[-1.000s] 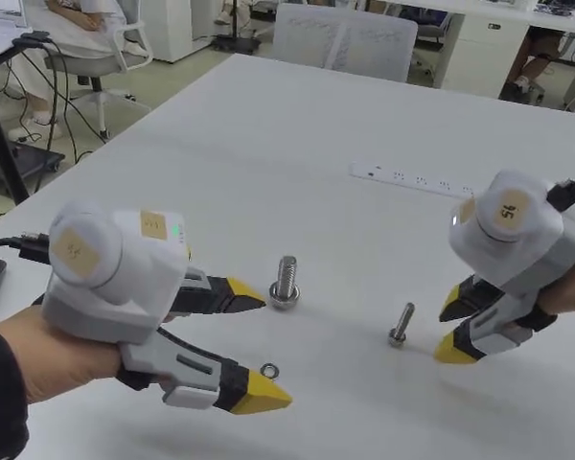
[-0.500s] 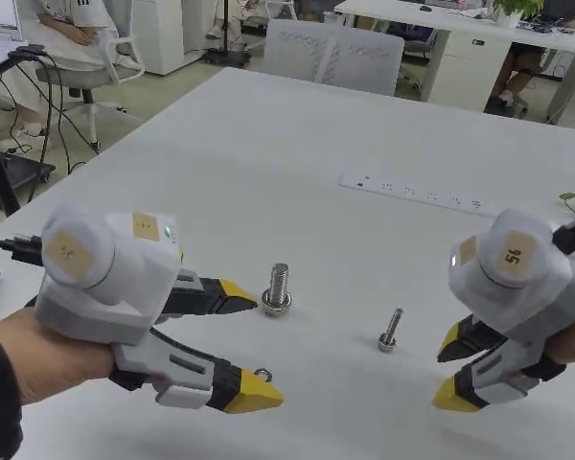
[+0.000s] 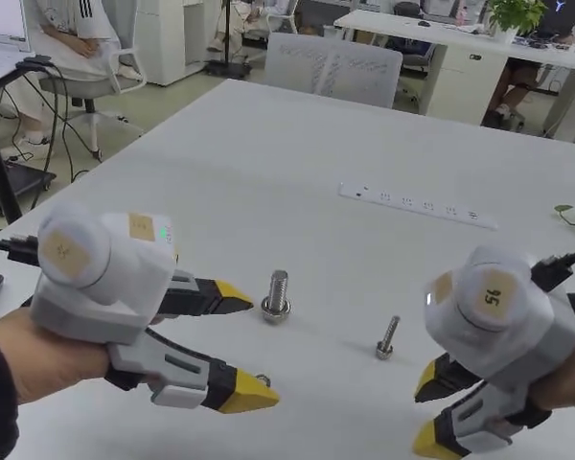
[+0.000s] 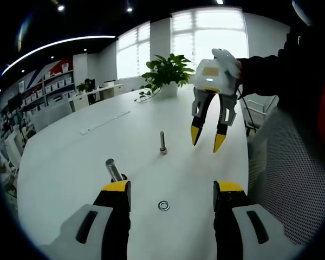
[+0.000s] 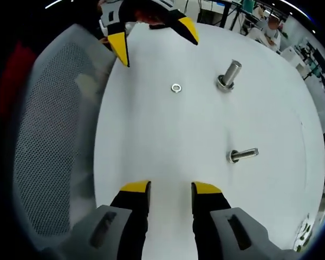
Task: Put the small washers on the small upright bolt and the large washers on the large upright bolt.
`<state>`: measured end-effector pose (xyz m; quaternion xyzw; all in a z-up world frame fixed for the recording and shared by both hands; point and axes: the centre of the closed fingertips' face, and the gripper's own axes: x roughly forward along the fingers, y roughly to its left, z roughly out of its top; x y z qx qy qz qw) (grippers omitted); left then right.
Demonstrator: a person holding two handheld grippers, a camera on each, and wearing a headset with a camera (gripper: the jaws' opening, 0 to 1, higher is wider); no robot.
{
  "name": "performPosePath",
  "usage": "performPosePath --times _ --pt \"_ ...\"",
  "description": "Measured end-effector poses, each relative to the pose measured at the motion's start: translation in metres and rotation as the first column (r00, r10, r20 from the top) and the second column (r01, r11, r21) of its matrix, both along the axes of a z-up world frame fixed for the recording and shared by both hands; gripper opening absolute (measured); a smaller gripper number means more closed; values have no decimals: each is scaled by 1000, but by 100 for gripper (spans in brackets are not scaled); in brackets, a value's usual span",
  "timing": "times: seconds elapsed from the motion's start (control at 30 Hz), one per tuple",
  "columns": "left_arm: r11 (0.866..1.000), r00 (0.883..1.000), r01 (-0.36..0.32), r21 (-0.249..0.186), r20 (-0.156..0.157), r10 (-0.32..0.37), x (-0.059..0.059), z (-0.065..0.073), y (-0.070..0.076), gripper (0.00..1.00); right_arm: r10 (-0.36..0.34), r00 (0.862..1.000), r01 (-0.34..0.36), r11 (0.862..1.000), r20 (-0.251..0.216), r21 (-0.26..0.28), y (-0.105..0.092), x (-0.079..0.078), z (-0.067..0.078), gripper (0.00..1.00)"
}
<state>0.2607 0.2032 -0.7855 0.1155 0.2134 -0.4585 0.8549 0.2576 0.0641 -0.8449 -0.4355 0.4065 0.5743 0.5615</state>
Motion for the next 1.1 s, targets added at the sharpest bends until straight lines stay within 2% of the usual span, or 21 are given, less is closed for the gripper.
performPosePath --times 0.23,0.47,0.67,1.1 --pt "1000 1000 -7 -1 9 7 -1 3 2 61 64 998 -64 998 -12 -17 13 -18 -2 31" --pt "1000 1000 -17 -4 14 17 -3 6 5 61 113 994 -113 994 -11 -9 32 -24 1 31" --pt "1000 1000 -25 -3 12 25 -7 4 9 61 145 989 -145 989 -5 -6 47 -23 4 31" --pt "999 999 -52 -13 6 52 -14 2 17 61 194 981 -194 981 15 -4 78 -6 12 31"
